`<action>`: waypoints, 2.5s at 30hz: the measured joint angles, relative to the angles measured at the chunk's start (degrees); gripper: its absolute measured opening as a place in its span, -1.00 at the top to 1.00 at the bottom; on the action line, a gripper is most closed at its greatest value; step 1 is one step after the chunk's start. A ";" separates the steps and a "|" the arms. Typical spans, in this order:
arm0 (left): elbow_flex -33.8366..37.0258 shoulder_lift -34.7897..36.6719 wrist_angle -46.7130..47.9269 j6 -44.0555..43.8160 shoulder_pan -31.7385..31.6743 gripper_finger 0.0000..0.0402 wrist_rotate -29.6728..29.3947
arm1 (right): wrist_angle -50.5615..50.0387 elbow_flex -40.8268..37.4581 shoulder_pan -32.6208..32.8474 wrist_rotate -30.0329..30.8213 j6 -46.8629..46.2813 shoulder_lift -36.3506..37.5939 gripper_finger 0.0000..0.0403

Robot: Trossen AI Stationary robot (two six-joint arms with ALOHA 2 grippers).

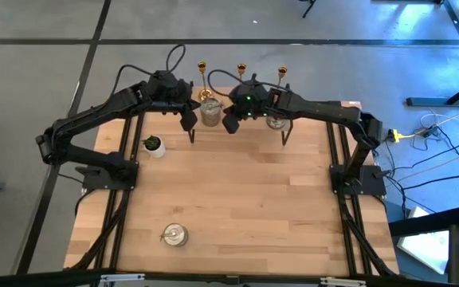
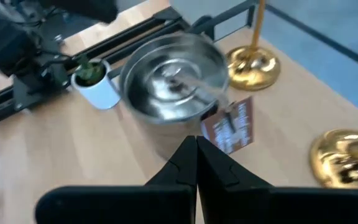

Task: Pick & Place candle stick holders
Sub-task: Adjust the silver scented candles on the shelf

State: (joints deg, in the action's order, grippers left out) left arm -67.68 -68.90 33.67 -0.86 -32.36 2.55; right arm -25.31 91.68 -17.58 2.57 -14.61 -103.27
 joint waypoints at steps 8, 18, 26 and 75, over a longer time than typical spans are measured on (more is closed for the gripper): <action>0.00 0.02 0.02 0.02 0.00 0.99 -0.02 | 2.07 0.00 0.00 2.38 0.28 -0.15 1.00; 0.00 0.04 1.36 0.09 0.00 0.99 -0.02 | 2.83 0.00 0.00 1.94 0.07 -1.33 1.00; 0.00 0.04 1.34 0.11 0.00 0.99 -0.02 | 3.70 0.00 0.05 1.17 0.07 -2.63 1.00; 0.00 5.10 3.66 0.11 -2.36 0.99 -3.54 | 4.27 2.91 0.27 -1.30 0.54 -4.41 1.00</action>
State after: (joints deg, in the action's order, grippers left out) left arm -67.68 -63.80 37.33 -0.75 -34.72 -0.99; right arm -21.04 94.59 -17.31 1.26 -14.07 -107.68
